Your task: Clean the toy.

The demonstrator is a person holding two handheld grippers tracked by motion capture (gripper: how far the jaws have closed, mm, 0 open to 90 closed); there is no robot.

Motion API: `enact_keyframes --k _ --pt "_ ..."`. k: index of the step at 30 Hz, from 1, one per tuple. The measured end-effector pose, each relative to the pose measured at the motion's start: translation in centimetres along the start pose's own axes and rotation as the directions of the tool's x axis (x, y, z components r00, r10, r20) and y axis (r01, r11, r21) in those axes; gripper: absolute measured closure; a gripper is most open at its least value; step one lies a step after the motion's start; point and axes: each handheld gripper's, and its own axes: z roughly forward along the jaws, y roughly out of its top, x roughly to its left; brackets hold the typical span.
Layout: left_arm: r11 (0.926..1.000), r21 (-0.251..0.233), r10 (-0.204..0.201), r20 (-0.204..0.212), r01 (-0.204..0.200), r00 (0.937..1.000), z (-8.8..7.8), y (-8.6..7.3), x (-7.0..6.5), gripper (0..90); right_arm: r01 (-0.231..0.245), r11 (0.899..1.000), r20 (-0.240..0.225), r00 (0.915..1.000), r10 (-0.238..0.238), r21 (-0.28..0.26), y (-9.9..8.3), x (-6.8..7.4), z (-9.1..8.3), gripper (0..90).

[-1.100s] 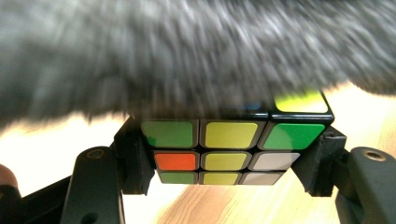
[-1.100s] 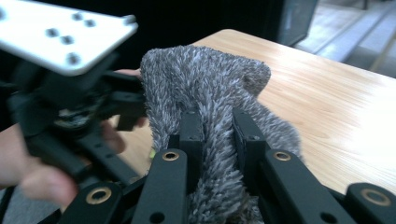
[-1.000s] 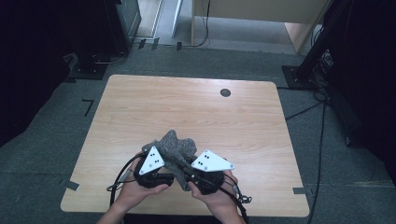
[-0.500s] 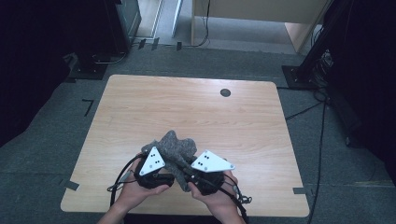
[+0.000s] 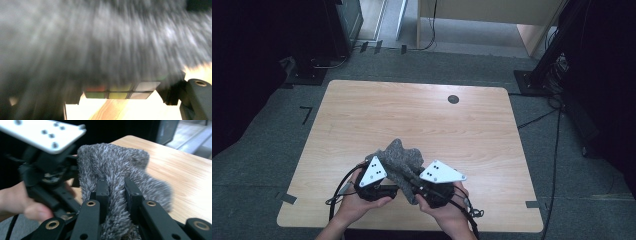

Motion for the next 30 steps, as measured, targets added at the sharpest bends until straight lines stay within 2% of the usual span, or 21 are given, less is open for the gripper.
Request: enact_keyframes --k 3,6,8,12,16,18,20,23,25,28,30 --pt "1.0000 0.006 0.007 -0.002 -0.007 1.0000 0.2 0.0 -0.3 34.1 0.037 0.999 -0.003 0.9993 -0.037 0.011 -0.1 0.6 0.4 77.4" --pt "0.9999 0.007 0.014 0.000 -0.014 0.9999 0.1 0.0 -0.3 34.1 0.001 1.000 0.008 1.0000 -0.001 0.008 -0.1 -0.3 0.1 77.4" --pt "0.9999 0.003 0.015 -0.002 -0.015 0.9999 0.0 0.0 -0.3 34.1 -0.026 1.000 0.030 0.9992 0.026 0.001 -0.1 -1.0 -0.2 77.5" --pt "0.9999 -0.004 0.014 -0.005 -0.014 0.9999 -0.2 0.1 -0.2 34.1 -0.037 0.999 0.038 0.9986 0.037 -0.008 -0.1 -1.6 -0.6 77.7" --pt "1.0000 -0.003 -0.003 0.010 0.003 0.9999 0.0 0.0 -0.3 34.1 -0.026 1.000 0.011 0.9996 0.026 -0.005 -0.2 -0.7 -0.3 77.8" --pt "0.9999 0.005 0.012 0.020 -0.012 0.9997 0.3 0.0 -0.7 34.1 -0.001 1.000 -0.016 0.9999 0.001 0.003 -0.2 -0.1 0.0 77.9" --pt "0.9995 0.013 0.030 0.019 -0.030 0.9994 0.5 0.0 -1.1 34.1 0.007 1.000 -0.019 0.9998 -0.007 0.016 -0.3 0.2 0.2 78.0" --pt "0.9994 0.012 0.033 0.021 -0.033 0.9992 0.6 0.0 -1.3 34.1 -0.024 1.000 -0.011 0.9996 0.024 0.012 -0.3 -0.7 0.2 77.9" --pt "0.9993 0.007 0.035 0.016 -0.035 0.9993 0.4 0.0 -1.2 34.1 -0.051 0.999 0.011 0.9986 0.051 0.005 -0.3 -1.4 -0.1 77.9" --pt "0.9997 -0.001 0.024 0.007 -0.024 0.9997 0.2 0.1 -0.9 34.1 -0.063 0.998 0.035 0.9974 0.063 -0.004 -0.3 -2.0 -0.5 77.9" --pt "0.9999 -0.001 0.017 0.010 -0.017 0.9998 0.2 0.0 -0.8 34.1 -0.065 0.998 0.029 0.9975 0.065 -0.006 -0.3 -2.0 -0.6 78.1"
